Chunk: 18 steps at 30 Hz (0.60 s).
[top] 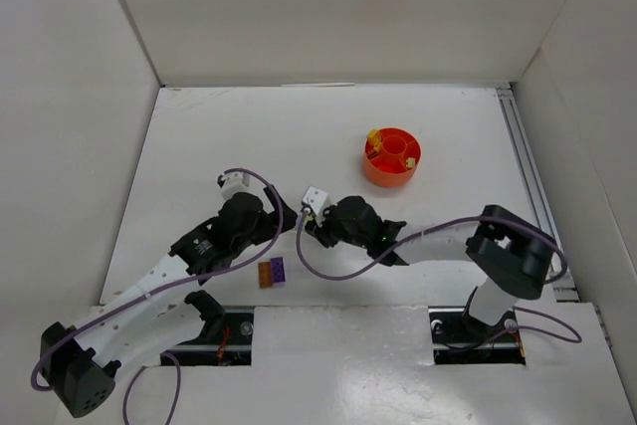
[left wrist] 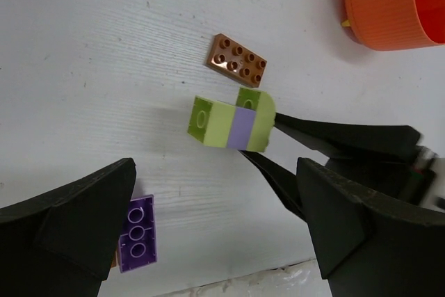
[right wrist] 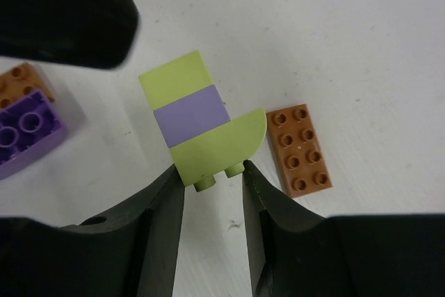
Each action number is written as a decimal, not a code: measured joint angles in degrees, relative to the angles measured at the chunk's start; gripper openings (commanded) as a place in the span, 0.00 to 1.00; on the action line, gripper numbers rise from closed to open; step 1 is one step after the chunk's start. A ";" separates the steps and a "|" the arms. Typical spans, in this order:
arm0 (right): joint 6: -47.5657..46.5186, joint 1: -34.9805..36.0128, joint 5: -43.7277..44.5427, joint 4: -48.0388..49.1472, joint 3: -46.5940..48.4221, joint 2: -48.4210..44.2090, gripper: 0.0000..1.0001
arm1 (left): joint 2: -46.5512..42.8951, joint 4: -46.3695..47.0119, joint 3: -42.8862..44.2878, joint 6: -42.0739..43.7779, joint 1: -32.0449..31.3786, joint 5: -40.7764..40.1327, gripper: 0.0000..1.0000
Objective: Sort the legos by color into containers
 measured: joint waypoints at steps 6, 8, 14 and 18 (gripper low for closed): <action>-1.86 0.00 -0.83 -3.06 -1.90 -12.33 0.23 | -1.18 4.59 -1.20 2.56 0.00 4.79 1.00; -2.16 0.00 -1.25 -4.50 -2.05 -15.15 0.23 | -2.49 6.32 -2.05 3.82 0.00 6.84 1.00; -2.99 0.00 -1.95 -9.44 -3.87 -22.45 0.23 | -7.65 11.56 -3.26 7.19 0.15 12.26 1.00; -3.52 0.00 -3.37 -11.02 -3.89 -23.78 0.22 | -9.86 17.00 -5.25 8.85 0.46 17.68 1.00</action>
